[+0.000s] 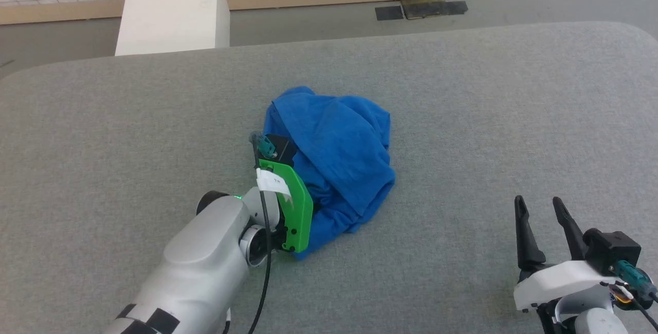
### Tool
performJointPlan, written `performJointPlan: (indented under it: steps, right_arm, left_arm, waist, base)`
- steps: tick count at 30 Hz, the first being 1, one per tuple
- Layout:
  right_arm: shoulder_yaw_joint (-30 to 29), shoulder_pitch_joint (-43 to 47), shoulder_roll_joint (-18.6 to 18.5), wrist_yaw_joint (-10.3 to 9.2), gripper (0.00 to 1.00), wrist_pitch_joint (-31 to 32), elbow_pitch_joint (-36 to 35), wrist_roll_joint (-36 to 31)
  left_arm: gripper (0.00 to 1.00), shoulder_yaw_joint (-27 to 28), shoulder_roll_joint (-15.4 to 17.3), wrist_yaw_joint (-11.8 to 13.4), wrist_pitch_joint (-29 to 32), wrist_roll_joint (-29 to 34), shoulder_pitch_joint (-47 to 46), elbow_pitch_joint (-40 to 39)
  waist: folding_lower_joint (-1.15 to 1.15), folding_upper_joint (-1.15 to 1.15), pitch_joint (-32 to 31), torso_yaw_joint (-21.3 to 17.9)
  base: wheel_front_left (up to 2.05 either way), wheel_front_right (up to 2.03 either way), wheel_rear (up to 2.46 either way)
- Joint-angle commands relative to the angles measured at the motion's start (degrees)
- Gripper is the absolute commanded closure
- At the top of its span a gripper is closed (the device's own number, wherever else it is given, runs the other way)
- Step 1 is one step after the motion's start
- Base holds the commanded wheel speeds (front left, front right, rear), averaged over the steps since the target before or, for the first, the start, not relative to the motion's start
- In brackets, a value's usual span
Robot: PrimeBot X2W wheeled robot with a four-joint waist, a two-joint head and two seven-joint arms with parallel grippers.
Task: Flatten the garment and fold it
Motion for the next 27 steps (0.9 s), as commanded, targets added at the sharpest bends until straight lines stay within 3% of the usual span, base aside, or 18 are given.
performJointPlan:
  steps: [1, 2, 8, 14, 19, 20, 23, 24, 27]
  right_arm:
    - [-0.03, -0.23, 0.00, -0.08, 0.00, -0.32, 0.20, 0.21]
    - [-0.08, -0.09, 0.00, -0.08, 0.00, -0.32, 0.27, 0.21]
    - [-0.38, 0.54, 0.00, -0.08, 0.00, -0.33, 0.55, 0.11]
    - [-0.52, 1.54, 0.00, -0.08, 0.00, -0.33, 0.86, 0.38]
    - [-0.78, 2.01, 0.00, -0.08, 0.00, -0.33, 0.85, 0.54]
    - [-1.09, 2.15, 0.00, -0.08, 0.00, -0.33, 0.57, 0.64]
    - [-1.38, 2.39, 0.00, -0.08, 0.00, -0.33, 0.31, 0.76]
    - [-1.47, 2.69, 0.00, -0.08, 0.00, -0.33, 0.19, 0.90]
    - [-1.34, 2.77, 0.00, -0.08, 0.00, -0.33, 0.06, 1.00]
  left_arm:
    - [0.53, -0.15, -0.31, -0.14, 0.04, -0.43, 1.40, 0.74]
    - [0.00, 0.09, -0.47, -0.15, -0.18, -0.77, 1.34, 0.95]
    - [0.00, 4.23, 0.05, 0.06, -3.47, -3.51, -0.79, -0.44]
    - [0.00, 10.66, 2.61, 1.07, -10.25, -6.20, -2.54, -5.09]
    - [0.00, 15.22, 7.12, 4.28, -21.98, -3.42, -1.49, -9.23]
    - [0.00, 17.41, 10.45, 6.56, -30.70, -0.19, 0.59, -11.49]
    - [0.00, 18.48, 13.18, 9.00, -38.32, 3.61, 3.49, -13.74]
    - [0.00, 19.59, 14.84, 11.42, -40.98, 6.58, 7.00, -16.10]
    - [0.00, 21.09, 15.77, 13.40, -41.69, 8.88, 11.81, -19.12]
  waist:
    - [0.00, 0.00, -0.54, 0.51]
    - [0.00, 0.00, -0.94, 0.83]
    - [0.00, 0.00, -3.50, 2.81]
    - [0.00, 0.00, -6.27, 4.95]
    - [0.00, 0.00, -7.60, 6.33]
    - [0.00, 0.00, -8.08, 6.85]
    - [0.00, 0.00, -8.37, 7.26]
    - [0.00, 0.00, -8.61, 7.41]
    - [0.00, 0.00, -8.68, 7.30]
  base:
    - [0.00, 0.00, 0.00]
    - [0.00, 0.00, 0.00]
    - [0.00, 0.00, 0.00]
    - [0.00, 0.00, 0.00]
    - [0.00, 0.00, 0.00]
    - [0.00, 0.00, 0.00]
    - [0.00, 0.00, 0.00]
    - [0.00, 0.00, 0.00]
    - [0.00, 0.00, 0.00]
